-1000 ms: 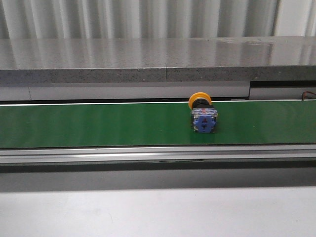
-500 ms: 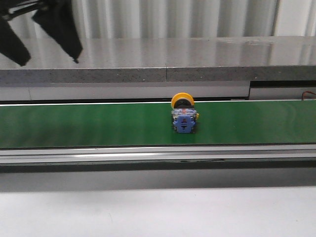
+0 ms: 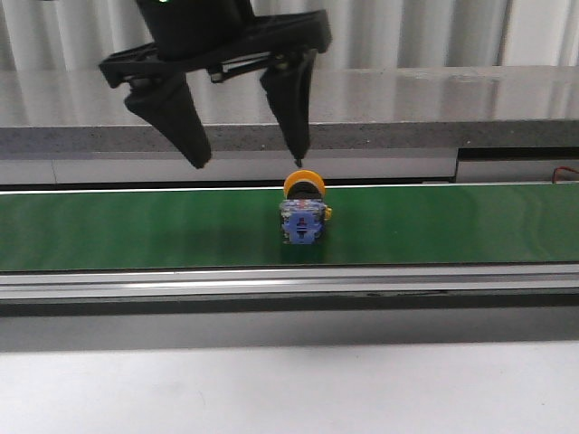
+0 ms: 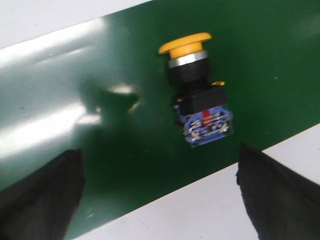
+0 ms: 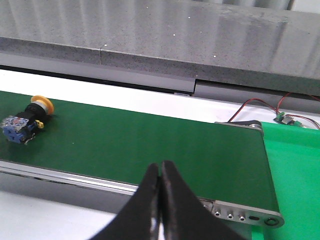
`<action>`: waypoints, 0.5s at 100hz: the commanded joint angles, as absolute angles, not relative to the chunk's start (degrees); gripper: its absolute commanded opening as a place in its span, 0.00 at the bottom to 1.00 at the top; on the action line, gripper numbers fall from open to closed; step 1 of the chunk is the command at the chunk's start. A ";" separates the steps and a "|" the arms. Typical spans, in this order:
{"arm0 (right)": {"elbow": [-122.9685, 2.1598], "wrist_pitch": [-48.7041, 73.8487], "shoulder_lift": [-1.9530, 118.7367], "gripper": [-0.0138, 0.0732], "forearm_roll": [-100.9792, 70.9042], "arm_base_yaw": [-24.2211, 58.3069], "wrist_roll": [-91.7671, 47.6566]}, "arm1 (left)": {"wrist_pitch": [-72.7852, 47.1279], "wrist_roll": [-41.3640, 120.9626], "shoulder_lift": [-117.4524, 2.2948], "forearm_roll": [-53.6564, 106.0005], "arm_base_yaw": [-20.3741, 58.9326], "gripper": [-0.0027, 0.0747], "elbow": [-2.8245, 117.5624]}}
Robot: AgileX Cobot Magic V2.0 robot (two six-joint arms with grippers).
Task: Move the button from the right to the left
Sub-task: 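Lower the open left gripper over the button on the belt, then close the left gripper on the button and lift it off the belt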
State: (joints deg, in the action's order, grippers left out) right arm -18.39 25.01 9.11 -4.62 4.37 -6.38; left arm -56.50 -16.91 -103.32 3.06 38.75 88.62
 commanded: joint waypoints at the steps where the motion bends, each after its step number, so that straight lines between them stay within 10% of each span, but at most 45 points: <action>1: -19.82 20.28 9.61 0.08 -4.87 4.41 -6.80 | -55.67 -18.74 -102.86 3.43 39.80 0.81 92.39; 50: -19.82 20.28 9.61 0.08 -4.87 4.41 -6.80 | -56.46 -21.94 -109.99 3.28 39.78 0.74 95.13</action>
State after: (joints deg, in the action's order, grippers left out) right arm -18.39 25.01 9.11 -4.62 4.37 -6.38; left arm -57.19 -21.21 -112.21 3.06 39.57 93.27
